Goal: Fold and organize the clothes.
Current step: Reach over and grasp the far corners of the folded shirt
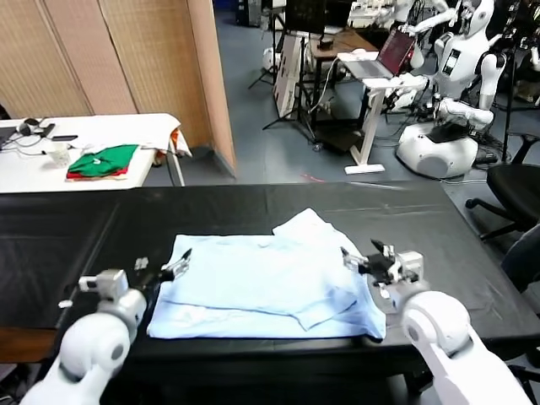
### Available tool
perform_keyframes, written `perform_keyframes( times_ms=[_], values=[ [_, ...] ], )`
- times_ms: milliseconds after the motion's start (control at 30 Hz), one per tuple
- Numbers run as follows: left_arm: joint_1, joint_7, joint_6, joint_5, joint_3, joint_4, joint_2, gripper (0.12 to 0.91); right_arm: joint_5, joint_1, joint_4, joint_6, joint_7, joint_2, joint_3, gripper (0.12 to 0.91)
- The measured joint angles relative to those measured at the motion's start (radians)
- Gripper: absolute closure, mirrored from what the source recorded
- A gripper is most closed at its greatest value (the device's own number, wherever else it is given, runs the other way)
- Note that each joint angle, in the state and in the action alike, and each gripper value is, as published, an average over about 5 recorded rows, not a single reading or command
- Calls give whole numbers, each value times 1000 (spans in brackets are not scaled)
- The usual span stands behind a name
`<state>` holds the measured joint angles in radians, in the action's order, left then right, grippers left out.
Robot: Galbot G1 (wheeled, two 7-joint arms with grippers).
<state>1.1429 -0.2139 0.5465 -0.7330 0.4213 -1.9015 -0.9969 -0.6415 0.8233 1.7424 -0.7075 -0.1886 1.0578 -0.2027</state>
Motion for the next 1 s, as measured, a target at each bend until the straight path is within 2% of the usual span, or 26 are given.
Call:
perform_keyframes(
  times_ms=[300,733,833,1000],
  values=[
    [-159,1,15,-15,-91,176,14,123,0,-129,-150,-29,8,39,64,118],
    [-247,10,48,-63,-125,291,29,123,6,-228,-290,-29,15,92,123,119],
    [-251,16,49,-61,-130,303,31,123,8,-232,-308,-29,16,94,127,131],
    [-254,33,48,-59,-132,317,29,128,11,-233,-326,-29,24,94,133,209]
  ],
)
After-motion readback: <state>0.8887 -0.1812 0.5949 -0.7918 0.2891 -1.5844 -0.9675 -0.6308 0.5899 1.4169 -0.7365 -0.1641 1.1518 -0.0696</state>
